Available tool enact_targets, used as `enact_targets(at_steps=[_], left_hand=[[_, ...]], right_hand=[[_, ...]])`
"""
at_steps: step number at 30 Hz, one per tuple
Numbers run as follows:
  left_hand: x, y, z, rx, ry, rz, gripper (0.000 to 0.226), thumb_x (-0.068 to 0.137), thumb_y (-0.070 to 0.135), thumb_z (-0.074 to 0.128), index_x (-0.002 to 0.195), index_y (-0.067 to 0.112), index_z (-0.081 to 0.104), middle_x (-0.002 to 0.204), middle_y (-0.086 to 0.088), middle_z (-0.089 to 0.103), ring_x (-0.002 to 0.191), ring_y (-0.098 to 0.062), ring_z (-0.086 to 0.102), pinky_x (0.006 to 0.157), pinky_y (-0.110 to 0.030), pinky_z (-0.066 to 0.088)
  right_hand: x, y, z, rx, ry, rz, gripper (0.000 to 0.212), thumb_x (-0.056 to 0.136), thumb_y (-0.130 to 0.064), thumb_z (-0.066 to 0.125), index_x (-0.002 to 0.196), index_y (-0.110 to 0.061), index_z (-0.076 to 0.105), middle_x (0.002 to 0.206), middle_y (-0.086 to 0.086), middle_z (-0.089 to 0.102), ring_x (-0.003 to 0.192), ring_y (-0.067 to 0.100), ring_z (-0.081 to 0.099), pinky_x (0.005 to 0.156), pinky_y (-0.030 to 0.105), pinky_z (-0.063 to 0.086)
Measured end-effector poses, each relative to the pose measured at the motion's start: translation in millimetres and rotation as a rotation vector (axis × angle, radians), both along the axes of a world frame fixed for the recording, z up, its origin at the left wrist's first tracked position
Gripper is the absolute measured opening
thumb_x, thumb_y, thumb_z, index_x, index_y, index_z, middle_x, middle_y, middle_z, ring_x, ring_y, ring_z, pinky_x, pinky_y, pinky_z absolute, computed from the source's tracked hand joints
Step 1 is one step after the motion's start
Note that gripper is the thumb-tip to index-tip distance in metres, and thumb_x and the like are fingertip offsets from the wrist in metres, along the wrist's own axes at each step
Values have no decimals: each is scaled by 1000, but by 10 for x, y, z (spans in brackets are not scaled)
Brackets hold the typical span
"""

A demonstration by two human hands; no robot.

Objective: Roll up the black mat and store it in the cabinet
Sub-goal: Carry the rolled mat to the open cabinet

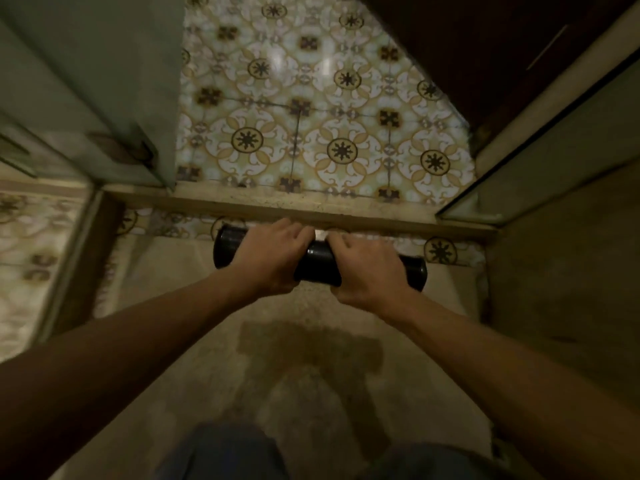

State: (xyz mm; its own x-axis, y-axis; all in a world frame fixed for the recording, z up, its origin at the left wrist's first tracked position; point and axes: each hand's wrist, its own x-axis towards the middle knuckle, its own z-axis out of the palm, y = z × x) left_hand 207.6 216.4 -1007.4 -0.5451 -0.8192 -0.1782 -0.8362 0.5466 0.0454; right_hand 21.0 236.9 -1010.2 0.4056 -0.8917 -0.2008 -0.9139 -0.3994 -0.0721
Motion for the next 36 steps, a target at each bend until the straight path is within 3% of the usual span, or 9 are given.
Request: enact_targets(at_steps=[7,10,13,17,25,36], left_hand=[[53,577,2138,148,12,30,62,71,34,76,124,14,50,115,-8,62,102,-29,57,78,-43,50],[117,754,2984,157,10,-3,59,66,31,79,116,13,53,107,-9,64,96,-30,59,73,-42,49],[199,912,3710,123,46,-23,54,60,28,81,105,13,56,96,-9,65,86,-30,60,67,-38,48],[298,1049,4427,121,59,25,57,57,29,83,106,16,56,100,-6,65,89,-27,62,72,-37,49],[589,1295,5121,61,122,153,55,55,29,84,102,17,57,92,-2,65,77,-24,62,63,-35,47],[754,997,5384,26,136,84,50,59,33,81,101,20,57,92,1,67,77,-21,64,67,-35,50]], right_hand=[[93,579,2124,72,14,-10,61,68,-34,83,119,-16,53,100,8,68,79,30,65,69,40,54],[155,799,2939,99,0,-40,61,65,-32,84,116,-15,54,96,9,68,76,31,64,66,39,52],[226,975,3636,90,-49,-57,58,66,-30,83,115,-15,55,96,9,66,74,32,62,65,39,51],[352,1122,4374,95,-28,-79,59,66,-29,83,116,-16,55,97,7,66,77,30,63,70,40,51],[624,1144,5139,32,27,33,60,65,-24,83,117,-14,57,98,10,67,82,32,65,72,42,53],[740,920,5483,30,45,-6,67,61,-30,86,120,-16,57,98,6,68,82,28,65,71,40,53]])
